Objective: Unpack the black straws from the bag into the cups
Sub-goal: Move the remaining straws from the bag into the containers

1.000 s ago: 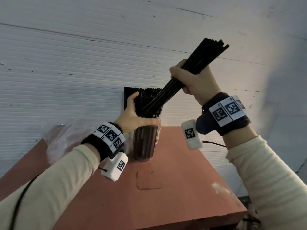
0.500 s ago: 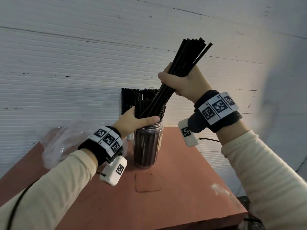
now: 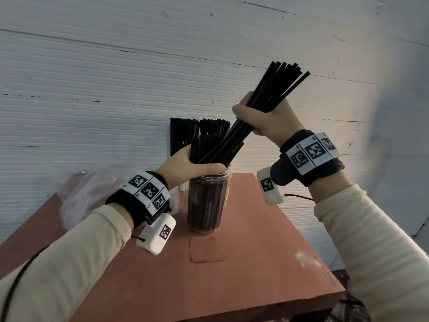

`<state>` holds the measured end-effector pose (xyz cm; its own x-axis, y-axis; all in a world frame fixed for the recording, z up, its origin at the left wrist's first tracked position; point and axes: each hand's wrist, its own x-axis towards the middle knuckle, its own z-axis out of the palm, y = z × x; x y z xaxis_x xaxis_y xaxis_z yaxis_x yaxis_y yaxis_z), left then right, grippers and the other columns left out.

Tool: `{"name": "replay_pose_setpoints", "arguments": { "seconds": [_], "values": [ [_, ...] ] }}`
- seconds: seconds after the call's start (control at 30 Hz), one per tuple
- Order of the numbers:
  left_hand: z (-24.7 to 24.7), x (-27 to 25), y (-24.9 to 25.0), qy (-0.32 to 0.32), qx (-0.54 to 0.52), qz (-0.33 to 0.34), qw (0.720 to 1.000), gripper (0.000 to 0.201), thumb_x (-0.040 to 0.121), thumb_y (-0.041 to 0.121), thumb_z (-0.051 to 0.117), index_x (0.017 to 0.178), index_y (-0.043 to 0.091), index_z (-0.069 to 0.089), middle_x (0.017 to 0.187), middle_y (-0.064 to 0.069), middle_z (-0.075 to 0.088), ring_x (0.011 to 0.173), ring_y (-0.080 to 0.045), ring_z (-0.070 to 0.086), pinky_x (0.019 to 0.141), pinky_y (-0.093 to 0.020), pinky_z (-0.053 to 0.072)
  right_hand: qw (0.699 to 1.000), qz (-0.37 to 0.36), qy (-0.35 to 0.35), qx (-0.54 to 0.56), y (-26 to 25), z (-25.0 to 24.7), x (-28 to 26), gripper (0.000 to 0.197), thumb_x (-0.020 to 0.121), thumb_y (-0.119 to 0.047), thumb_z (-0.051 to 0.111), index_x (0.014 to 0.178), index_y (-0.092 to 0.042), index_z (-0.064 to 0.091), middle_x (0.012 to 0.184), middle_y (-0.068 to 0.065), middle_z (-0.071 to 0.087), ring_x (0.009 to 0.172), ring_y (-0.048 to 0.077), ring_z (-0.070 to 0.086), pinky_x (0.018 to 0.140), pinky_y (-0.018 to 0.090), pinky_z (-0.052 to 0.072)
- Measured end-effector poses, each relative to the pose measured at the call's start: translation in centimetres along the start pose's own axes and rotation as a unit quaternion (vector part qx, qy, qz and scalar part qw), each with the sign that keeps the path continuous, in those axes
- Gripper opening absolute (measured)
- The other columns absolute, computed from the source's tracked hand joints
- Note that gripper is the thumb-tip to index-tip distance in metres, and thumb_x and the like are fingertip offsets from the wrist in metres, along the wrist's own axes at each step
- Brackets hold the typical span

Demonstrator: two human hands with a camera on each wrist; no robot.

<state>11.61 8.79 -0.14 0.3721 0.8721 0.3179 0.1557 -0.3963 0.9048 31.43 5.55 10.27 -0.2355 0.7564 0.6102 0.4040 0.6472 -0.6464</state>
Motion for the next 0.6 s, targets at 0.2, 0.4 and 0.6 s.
{"name": "replay_pose_setpoints", "arguments": {
  "seconds": [0.2, 0.4, 0.6],
  "values": [
    [-0.5, -0.3, 0.5, -0.035, -0.012, -0.013, 0.999, 0.074, 0.055, 0.050, 0.085, 0.118, 0.018, 0.063, 0.111, 0.001, 0.072, 0.108, -0.013, 0.066, 0.104, -0.039, 0.046, 1.000, -0.001, -0.003, 0.000, -0.3, 0.2, 0.2, 0.018, 0.089, -0.013, 0.065, 0.073, -0.007, 0.058, 0.062, 0.005, 0.050, 0.054, 0.020, 0.042, 0.044, 0.022, 0.033],
    [-0.5, -0.4, 1.0, -0.027, 0.006, -0.006, 1.000, 0.064, 0.061, 0.045, 0.086, 0.116, 0.019, 0.065, 0.110, 0.001, 0.072, 0.106, -0.012, 0.066, 0.104, -0.040, 0.046, 1.000, -0.012, -0.010, -0.013, -0.6, 0.5, 0.3, 0.021, 0.089, -0.013, 0.065, 0.069, -0.013, 0.058, 0.057, -0.005, 0.052, 0.052, 0.017, 0.043, 0.043, 0.023, 0.033],
    [-0.8, 0.1, 0.9, -0.035, 0.005, -0.006, 0.999, 0.075, 0.055, 0.051, 0.086, 0.119, 0.019, 0.063, 0.113, 0.000, 0.071, 0.110, -0.016, 0.065, 0.105, -0.044, 0.044, 0.999, -0.023, -0.006, -0.023, -0.6, 0.3, -0.1, 0.022, 0.089, -0.015, 0.065, 0.069, -0.016, 0.058, 0.055, -0.010, 0.052, 0.049, 0.012, 0.044, 0.043, 0.021, 0.035]
  ]
}}
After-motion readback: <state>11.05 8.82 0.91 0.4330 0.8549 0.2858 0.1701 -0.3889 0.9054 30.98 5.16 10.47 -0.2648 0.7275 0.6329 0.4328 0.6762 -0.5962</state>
